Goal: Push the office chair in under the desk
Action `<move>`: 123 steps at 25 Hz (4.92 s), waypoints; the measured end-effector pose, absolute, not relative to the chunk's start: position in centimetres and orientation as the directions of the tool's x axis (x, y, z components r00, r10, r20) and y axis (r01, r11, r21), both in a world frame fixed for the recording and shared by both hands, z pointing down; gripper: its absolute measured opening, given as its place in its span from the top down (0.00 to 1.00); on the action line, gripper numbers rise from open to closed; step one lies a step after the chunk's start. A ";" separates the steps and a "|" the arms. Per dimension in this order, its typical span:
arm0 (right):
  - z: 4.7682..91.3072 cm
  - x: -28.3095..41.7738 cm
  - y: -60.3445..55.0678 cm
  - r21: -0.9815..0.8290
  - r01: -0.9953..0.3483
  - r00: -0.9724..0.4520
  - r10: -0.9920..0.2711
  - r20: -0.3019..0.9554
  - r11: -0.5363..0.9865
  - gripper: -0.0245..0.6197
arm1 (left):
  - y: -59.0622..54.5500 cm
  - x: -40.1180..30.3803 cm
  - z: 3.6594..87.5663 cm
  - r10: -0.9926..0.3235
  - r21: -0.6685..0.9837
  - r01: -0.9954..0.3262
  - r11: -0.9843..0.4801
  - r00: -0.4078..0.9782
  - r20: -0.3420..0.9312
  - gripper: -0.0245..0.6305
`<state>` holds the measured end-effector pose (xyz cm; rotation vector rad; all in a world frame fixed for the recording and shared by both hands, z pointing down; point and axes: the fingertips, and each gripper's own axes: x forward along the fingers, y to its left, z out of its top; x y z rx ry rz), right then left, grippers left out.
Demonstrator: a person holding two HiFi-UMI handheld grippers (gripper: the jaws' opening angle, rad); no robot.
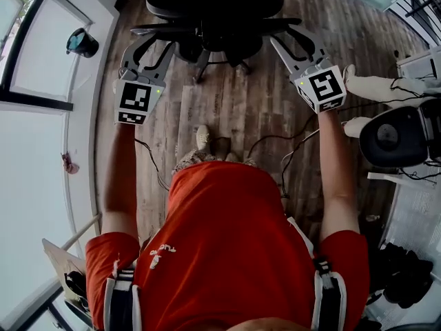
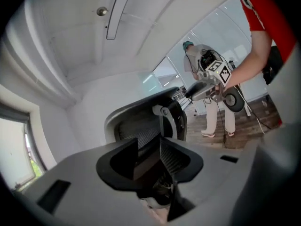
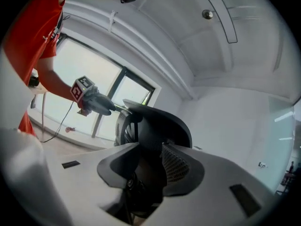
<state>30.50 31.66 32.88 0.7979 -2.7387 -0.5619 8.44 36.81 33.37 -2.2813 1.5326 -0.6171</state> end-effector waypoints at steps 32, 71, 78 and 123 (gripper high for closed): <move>48.5 32.5 18.8 0.471 0.174 -0.354 -0.392 0.849 0.865 0.54 | 25.7 0.5 46.7 -0.678 -0.646 -0.224 -0.729 0.116 0.725 0.58; 47.9 21.1 2.5 0.565 0.212 -0.386 -0.463 0.798 0.797 0.77 | 9.5 -9.0 46.5 -0.721 -0.716 -0.093 -0.692 0.117 0.683 0.84; 47.7 18.8 -2.9 0.576 0.222 -0.412 -0.459 0.787 0.787 0.77 | 4.0 -11.1 46.5 -0.718 -0.711 -0.097 -0.697 0.100 0.689 0.83; 48.8 4.6 -38.5 0.551 0.236 -0.402 -0.436 0.805 0.800 0.79 | -33.7 -26.8 47.1 -0.707 -0.699 -0.124 -0.704 0.022 0.707 0.82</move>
